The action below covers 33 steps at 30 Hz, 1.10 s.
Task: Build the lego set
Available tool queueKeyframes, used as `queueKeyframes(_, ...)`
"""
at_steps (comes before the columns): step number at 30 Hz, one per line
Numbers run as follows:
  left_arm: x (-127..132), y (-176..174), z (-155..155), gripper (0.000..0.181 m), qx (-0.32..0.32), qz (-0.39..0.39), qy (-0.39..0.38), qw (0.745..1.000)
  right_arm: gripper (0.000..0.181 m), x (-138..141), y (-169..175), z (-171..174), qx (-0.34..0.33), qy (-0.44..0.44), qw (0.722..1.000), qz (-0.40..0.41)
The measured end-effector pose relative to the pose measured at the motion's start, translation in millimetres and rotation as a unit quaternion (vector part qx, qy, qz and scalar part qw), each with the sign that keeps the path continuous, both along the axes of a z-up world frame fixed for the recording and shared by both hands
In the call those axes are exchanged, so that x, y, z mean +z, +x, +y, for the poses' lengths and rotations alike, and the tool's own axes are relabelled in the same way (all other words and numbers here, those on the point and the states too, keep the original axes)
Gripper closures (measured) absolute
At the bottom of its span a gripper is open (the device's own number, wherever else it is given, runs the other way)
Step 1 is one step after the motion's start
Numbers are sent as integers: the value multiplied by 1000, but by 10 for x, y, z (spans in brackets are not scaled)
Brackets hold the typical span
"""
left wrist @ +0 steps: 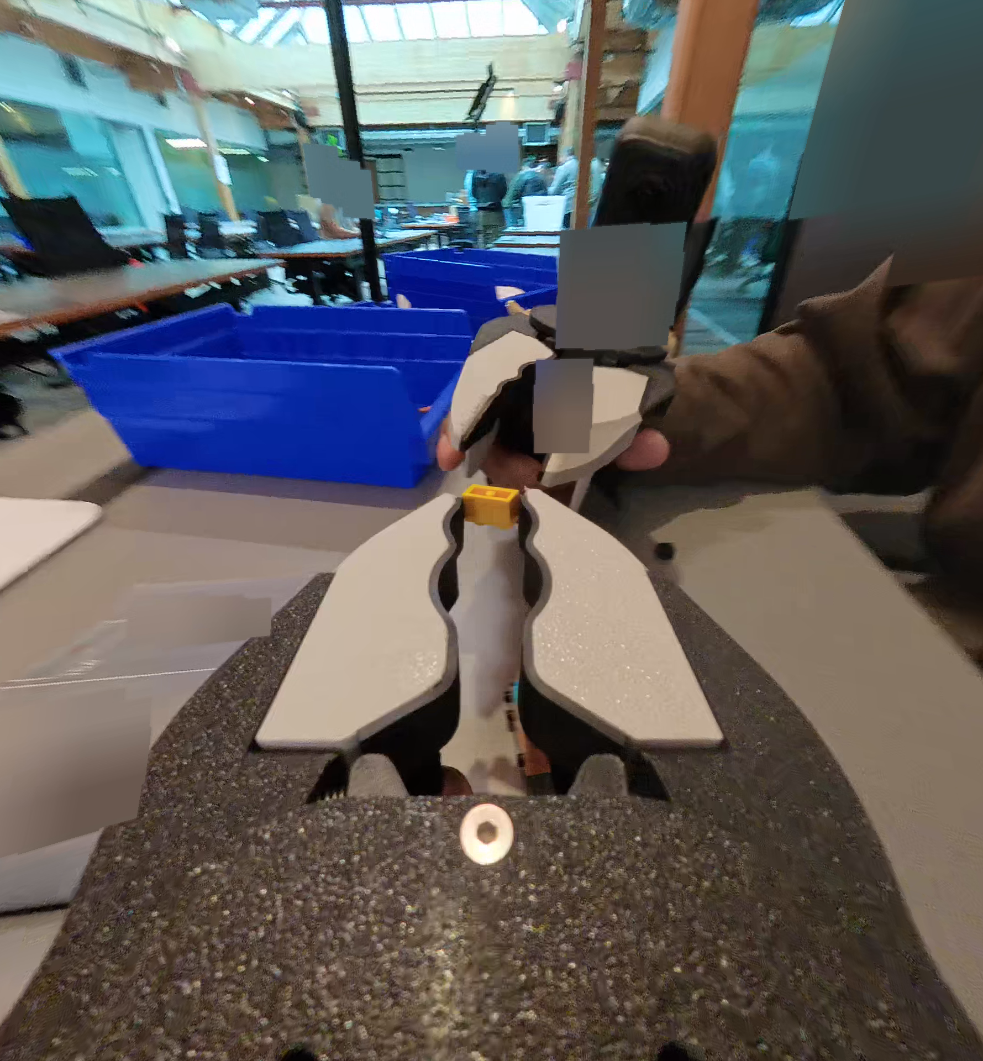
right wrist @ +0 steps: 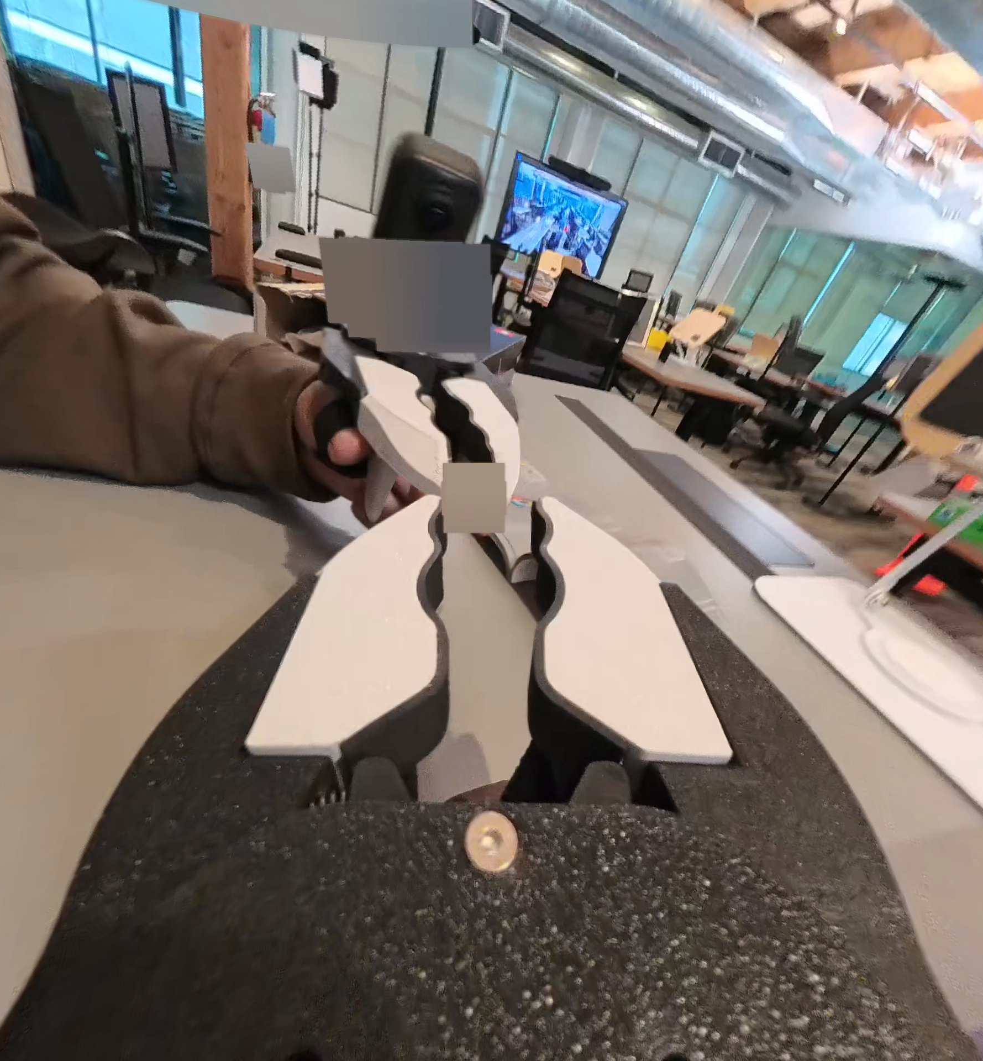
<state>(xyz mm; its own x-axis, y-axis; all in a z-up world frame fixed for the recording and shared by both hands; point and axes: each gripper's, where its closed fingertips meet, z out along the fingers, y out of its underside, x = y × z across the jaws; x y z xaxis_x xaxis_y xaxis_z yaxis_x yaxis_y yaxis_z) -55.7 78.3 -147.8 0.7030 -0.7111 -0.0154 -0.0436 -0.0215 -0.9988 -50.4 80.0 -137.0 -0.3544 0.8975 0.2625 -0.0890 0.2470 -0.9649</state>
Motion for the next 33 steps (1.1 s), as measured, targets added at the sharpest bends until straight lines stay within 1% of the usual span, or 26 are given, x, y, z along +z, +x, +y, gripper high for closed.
queueKeyframes(3,-25,14,37,163,29,46,32,998,153,-33,-18,62,0,-57,998,-30)
queueKeyframes(7,-65,94,44,163,41,95,61,993,154,-74,-31,86,13,-123,990,-63)
queueKeyframes(11,-47,107,48,163,47,99,73,991,154,-112,-22,58,26,-138,987,-77)
queueKeyframes(17,-56,107,56,163,64,118,89,987,153,-129,-16,25,53,-188,975,-109)
queueKeyframes(21,-17,86,53,163,82,140,111,981,154,-123,-27,-21,74,-237,959,-136)
queueKeyframes(25,-2,78,54,163,94,153,122,976,154,-128,-37,-24,91,-295,937,-164)
queueKeyframes(28,-33,106,50,163,91,165,125,974,155,-156,-29,-47,108,-326,920,-187)
queueKeyframes(31,-29,154,31,163,88,180,141,969,155,-163,10,-110,142,-353,902,-204)
queueKeyframes(33,-13,162,24,163,90,187,151,966,155,-154,16,-107,149,-365,896,-206)
